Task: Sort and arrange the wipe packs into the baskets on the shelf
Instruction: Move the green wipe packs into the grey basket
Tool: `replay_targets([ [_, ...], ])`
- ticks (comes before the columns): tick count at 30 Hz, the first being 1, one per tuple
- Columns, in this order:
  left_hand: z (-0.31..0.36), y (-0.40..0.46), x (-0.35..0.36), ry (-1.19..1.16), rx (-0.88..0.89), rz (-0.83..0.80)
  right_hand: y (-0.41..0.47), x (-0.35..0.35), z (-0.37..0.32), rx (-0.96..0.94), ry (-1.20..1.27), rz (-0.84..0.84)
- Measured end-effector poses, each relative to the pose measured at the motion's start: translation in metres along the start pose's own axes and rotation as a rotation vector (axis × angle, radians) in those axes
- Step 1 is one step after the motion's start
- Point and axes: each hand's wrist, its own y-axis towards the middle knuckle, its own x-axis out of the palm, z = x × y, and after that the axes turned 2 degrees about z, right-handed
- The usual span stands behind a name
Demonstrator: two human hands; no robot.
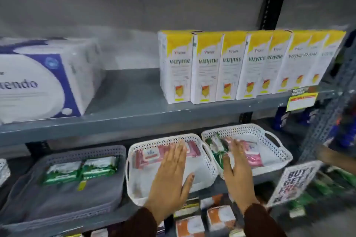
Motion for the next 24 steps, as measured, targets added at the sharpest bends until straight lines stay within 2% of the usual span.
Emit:
replay_targets([
  [3, 0.014, 0.000, 0.044, 0.006, -0.090, -0.063, 0.022, -0.002, 0.048, 0.279, 0.011, -0.094],
  [5, 0.024, 0.000, 0.074, -0.014, -0.085, -0.155, 0.037, 0.000, 0.075, 0.393, 0.047, -0.155],
  [10, 0.031, 0.008, 0.118, 0.111, -0.176, -0.390, 0.086, 0.018, 0.107, 0.694, 0.310, -0.246],
  [12, 0.034, 0.006, 0.125, 0.165, -0.188, -0.416, 0.100, 0.029, 0.117, 0.793, 0.399, -0.274],
  [15, 0.035, 0.004, 0.131, 0.193, -0.206, -0.376, 0.114, 0.050, 0.130, 0.827, 0.452, -0.266],
  [20, 0.033, 0.002, 0.131, 0.214, -0.218, -0.401, 0.117, 0.072, 0.137, 0.883, 0.393, -0.209],
  [24, 0.028, -0.004, 0.126, 0.244, -0.259, -0.383, 0.114, 0.066, 0.137, 0.948, 0.546, -0.174],
])
